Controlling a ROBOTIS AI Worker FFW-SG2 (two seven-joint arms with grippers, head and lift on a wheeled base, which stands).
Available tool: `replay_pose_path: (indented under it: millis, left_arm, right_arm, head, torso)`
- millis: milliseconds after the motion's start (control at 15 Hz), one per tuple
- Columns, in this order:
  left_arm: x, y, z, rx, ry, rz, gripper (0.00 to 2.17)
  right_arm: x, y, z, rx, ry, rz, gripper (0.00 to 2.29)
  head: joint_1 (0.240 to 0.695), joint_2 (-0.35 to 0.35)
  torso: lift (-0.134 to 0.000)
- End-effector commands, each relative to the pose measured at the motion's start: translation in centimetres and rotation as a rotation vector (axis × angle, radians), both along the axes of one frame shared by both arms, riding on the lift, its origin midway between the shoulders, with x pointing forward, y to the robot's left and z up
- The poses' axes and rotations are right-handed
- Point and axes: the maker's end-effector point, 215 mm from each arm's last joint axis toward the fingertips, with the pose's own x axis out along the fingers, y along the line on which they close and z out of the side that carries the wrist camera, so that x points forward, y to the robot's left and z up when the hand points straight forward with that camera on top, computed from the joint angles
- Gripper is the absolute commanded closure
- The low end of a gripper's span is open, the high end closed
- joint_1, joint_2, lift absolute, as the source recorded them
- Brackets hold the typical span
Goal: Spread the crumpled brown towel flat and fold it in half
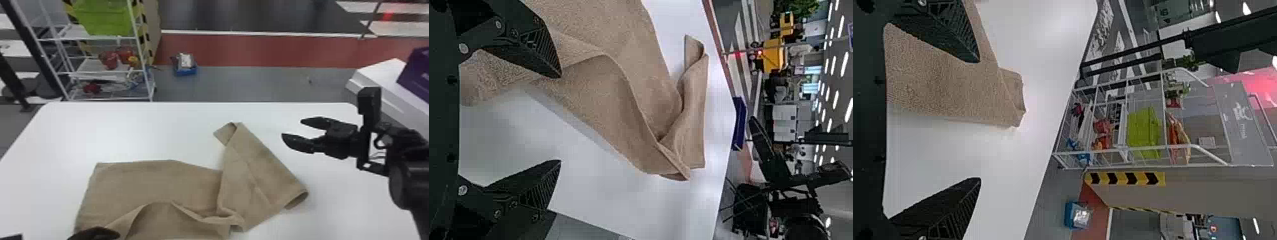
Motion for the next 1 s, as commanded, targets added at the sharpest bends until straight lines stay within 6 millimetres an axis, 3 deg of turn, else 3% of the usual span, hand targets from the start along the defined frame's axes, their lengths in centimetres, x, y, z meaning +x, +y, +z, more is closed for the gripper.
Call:
replay_pose_path:
  millis: [0,400,467,733,800,933]
  left_arm:
    - [-0.2,0.9,-1.6,0.048,0.002,-0.014,0.33]
    - [1.5,4.1,-2.6,0.093,-0.008,0.039,0.34]
    - [1.5,4.7,-2.5,0.103,-0.010,0.045,0.43]
    - [0.9,5.9,-2.8,0.117,-0.001,0.039,0.46]
    - [0.7,6.2,-2.6,0.121,0.001,0.036,0.67]
    - [0.1,6.4,-2.4,0.120,-0.001,0.018,0.69]
  right_arm:
    - [-0.3,0.4,-0.5,-0.007,0.006,0.009,0.03]
    - [-0.9,2.0,-1.3,-0.003,0.023,0.034,0.03]
    - [-0.9,2.1,-1.3,-0.003,0.023,0.034,0.03]
    - [-0.9,1.9,-1.3,-0.001,0.022,0.031,0.03]
    - [-0.9,1.9,-1.3,-0.001,0.022,0.031,0.03]
    - [-0.9,1.9,-1.3,0.000,0.024,0.031,0.03]
  head:
    - [0.695,0.003]
    - [0.695,0.054]
    - [0.695,0.077]
    - [0.695,0.108]
    - [0.695,0.111]
    - [0.695,0.116]
  torso:
    - [-0.123]
    - [-0.123]
    - [-0.123]
    - [-0.123]
    - [-0.123]
    - [-0.123]
